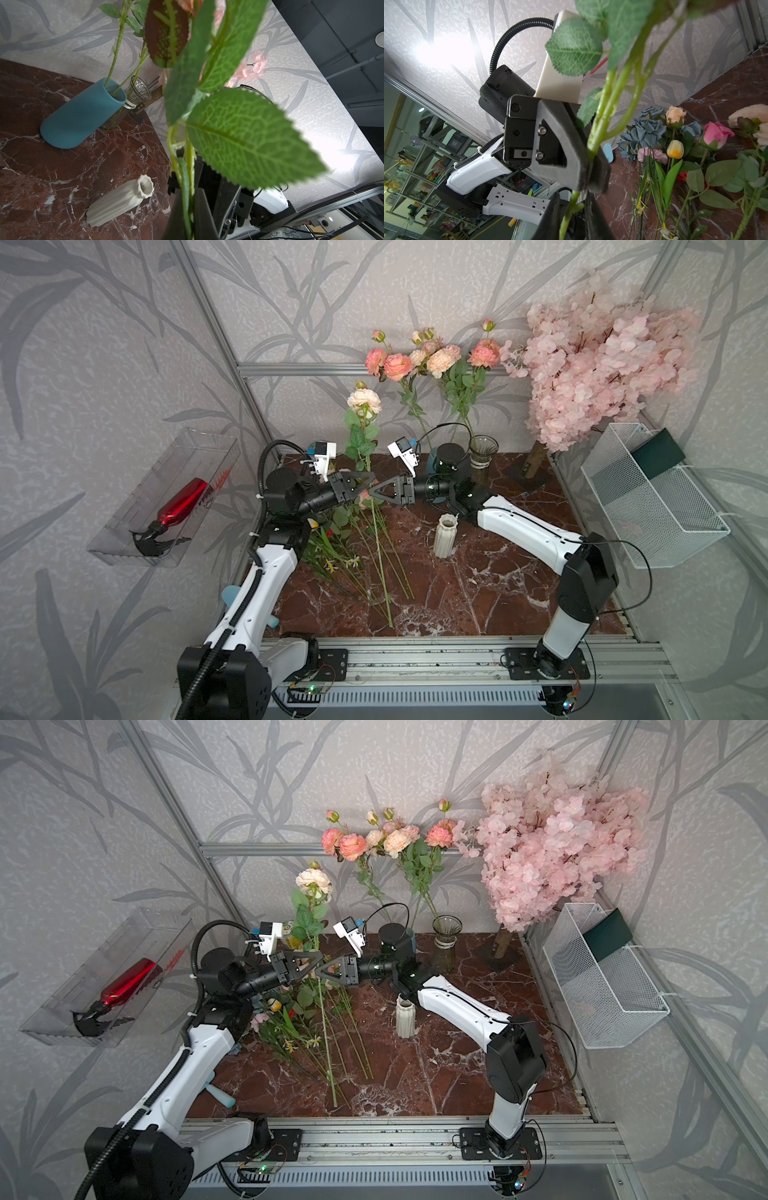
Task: Place the pink flowers into the vase
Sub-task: Pick up the flower at the center of the board.
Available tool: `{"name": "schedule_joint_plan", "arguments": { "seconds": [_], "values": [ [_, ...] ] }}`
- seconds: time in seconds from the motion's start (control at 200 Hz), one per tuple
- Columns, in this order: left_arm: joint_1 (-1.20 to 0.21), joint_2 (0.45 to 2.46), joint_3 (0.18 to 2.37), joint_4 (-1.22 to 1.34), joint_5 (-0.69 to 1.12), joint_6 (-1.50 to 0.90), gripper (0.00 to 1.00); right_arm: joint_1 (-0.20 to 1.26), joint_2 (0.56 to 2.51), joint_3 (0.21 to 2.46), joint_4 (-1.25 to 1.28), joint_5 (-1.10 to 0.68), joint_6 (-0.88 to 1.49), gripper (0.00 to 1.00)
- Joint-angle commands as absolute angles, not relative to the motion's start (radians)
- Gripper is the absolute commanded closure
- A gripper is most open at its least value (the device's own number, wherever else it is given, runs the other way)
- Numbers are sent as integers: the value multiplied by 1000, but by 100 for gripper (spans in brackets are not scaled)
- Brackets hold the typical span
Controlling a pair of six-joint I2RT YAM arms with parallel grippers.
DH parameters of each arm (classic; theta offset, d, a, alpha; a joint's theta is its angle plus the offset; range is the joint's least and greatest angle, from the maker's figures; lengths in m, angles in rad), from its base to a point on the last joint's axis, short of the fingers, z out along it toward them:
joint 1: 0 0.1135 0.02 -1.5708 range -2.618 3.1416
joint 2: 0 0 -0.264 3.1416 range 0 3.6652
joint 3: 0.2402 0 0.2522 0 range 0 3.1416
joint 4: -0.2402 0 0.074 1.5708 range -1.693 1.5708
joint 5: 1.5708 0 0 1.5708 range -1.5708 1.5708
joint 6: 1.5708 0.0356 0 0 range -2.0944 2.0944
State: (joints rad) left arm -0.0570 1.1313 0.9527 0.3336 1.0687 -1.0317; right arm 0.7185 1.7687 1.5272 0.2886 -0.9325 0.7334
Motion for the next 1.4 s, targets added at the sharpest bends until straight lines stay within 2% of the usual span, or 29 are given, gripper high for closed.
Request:
{"name": "schedule_joint_plan", "arguments": {
  "seconds": [0.0,0.32,0.625,0.71,0.775,0.815,0.87,1.035,1.185,1.305,1.395],
  "values": [
    [-54,1112,949,371,1096,-1035,100,727,1780,1560,338,-942,741,83],
    [-55,1109,950,356,1094,-1026,100,727,1770,1543,337,-928,733,100],
    [-55,1098,973,244,1073,-951,100,729,1754,1529,261,-827,685,100],
    [-55,1087,987,162,1048,-897,73,735,1741,1537,198,-779,645,100],
    [-55,1080,995,127,1035,-872,46,744,1732,1549,128,-731,580,100],
    [-54,1073,998,107,1025,-855,37,747,1726,1551,108,-713,562,100],
    [-55,1069,1004,75,1014,-834,32,748,1721,1552,88,-693,548,100],
    [-54,1071,1039,-68,947,-749,30,754,1713,1548,52,-626,506,100],
    [-54,1053,1100,-322,765,-613,30,789,1712,1601,-53,-532,399,100],
    [-54,1027,1106,-441,605,-542,38,821,1712,1646,-126,-463,318,100],
    [-53,1015,1088,-477,512,-524,38,837,1713,1668,-157,-431,275,100]
  ]
}}
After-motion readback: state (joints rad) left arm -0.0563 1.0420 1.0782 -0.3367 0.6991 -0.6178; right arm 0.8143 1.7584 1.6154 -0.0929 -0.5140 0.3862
